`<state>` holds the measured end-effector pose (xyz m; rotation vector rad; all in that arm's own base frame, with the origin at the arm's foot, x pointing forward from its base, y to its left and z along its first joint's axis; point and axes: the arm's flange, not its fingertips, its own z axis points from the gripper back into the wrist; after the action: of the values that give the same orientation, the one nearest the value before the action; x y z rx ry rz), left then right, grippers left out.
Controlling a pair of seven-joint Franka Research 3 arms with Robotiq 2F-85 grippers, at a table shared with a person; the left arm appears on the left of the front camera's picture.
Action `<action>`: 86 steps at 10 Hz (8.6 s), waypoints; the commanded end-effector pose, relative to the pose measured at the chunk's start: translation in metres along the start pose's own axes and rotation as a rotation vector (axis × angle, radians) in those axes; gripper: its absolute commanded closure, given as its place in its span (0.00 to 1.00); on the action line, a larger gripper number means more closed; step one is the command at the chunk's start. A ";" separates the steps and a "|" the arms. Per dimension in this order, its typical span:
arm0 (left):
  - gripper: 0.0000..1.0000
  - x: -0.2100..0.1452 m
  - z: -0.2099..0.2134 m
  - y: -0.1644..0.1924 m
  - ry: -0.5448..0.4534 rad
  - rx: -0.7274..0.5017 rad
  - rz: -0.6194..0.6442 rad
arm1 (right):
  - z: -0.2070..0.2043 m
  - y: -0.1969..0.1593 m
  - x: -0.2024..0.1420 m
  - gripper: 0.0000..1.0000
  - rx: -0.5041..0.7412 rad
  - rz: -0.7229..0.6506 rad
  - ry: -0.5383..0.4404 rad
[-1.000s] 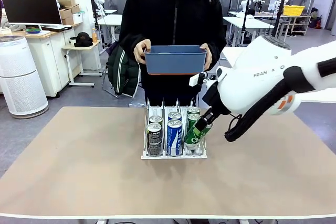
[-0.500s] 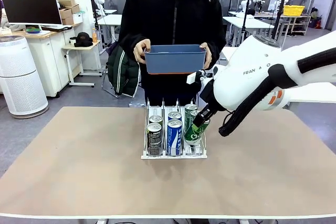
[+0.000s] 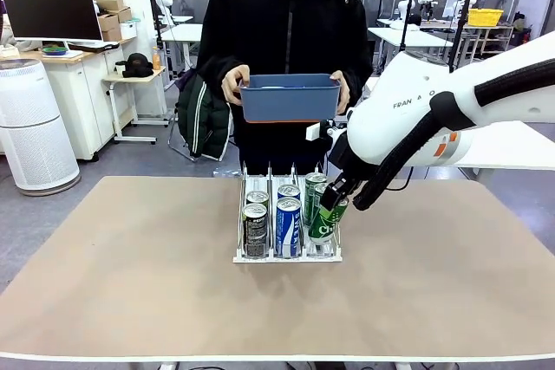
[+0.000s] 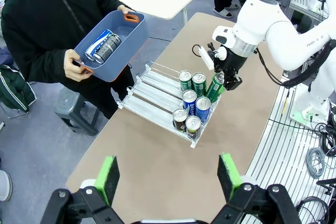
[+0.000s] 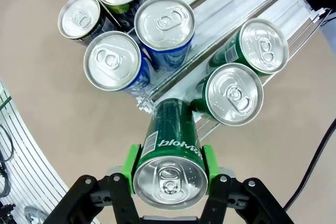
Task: Fill the beverage cans into the dispenser.
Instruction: Place the picked Sprite in the line of the Automatic Can Dispenser with the same cans, then pick up the Ionic drink handed by the human.
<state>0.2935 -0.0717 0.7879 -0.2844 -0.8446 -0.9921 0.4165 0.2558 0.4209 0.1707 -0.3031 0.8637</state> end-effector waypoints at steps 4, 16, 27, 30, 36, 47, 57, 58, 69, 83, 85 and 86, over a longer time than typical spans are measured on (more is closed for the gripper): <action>0.00 0.000 0.000 0.001 0.002 0.005 0.004 | -0.013 -0.009 0.016 0.42 -0.004 -0.006 0.137; 0.00 0.000 0.000 0.001 0.002 0.005 0.004 | 0.000 -0.005 0.034 0.19 0.029 -0.025 0.200; 0.00 0.000 0.000 0.001 0.002 0.005 0.004 | 0.082 0.007 0.017 0.00 0.008 -0.065 -0.051; 0.00 0.000 0.000 0.001 0.002 0.005 0.004 | 0.082 0.007 0.017 0.00 0.008 -0.065 -0.051; 0.00 0.000 0.000 0.001 0.002 0.005 0.004 | 0.082 0.007 0.017 0.00 0.008 -0.065 -0.051; 0.00 0.000 0.000 0.001 0.002 0.005 0.004 | 0.105 -0.010 0.019 0.00 0.043 -0.044 -0.089; 0.00 0.000 0.000 0.001 0.002 0.005 0.004 | 0.284 -0.049 0.056 0.00 0.194 0.137 -0.204; 0.00 0.000 0.000 0.001 0.002 0.005 0.004 | 0.305 -0.048 0.059 0.00 0.220 0.161 -0.217; 0.00 0.000 0.000 0.001 0.002 0.005 0.004 | 0.401 -0.029 0.014 0.00 0.072 0.137 -0.540; 0.00 0.000 0.000 0.001 0.002 0.005 0.004 | 0.418 -0.028 0.016 0.00 0.051 0.109 -0.540; 0.00 0.000 0.000 0.001 0.002 0.005 0.004 | 0.418 -0.028 0.016 0.00 0.051 0.109 -0.540; 0.00 0.000 0.000 0.001 0.002 0.005 0.004 | 0.418 -0.028 0.016 0.00 0.051 0.109 -0.540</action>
<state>0.2935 -0.0717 0.7879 -0.2846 -0.8446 -0.9921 0.3678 0.1370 0.8216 0.4399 -0.8026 0.9241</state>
